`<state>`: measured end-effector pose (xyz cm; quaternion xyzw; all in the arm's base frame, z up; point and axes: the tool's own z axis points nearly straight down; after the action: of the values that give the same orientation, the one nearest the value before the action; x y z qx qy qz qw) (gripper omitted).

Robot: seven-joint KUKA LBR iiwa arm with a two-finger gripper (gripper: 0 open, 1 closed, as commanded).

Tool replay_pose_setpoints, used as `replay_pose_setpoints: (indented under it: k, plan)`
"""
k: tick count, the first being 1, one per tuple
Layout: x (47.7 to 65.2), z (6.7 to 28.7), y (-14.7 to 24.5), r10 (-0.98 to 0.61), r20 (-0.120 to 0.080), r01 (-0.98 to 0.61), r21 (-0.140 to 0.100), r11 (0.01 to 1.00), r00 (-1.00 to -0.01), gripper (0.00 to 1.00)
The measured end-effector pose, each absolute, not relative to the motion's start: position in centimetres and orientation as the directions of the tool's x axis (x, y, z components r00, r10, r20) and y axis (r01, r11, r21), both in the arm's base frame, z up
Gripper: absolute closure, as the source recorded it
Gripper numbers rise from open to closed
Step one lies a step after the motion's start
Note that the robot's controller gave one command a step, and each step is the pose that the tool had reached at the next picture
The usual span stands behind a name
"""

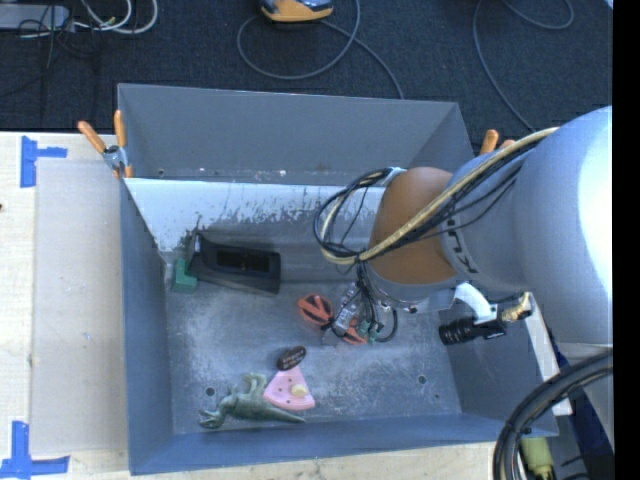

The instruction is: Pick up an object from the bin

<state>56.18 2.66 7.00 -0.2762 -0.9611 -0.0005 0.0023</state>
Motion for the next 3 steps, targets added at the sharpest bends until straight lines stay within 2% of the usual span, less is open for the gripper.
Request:
replay_pose_setpoints:
  k: [3]
  plan:
    - [56.2, 8.6, 2.6, 0.53, 0.005, 0.53, 0.0, 0.848, -0.848, 1.0]
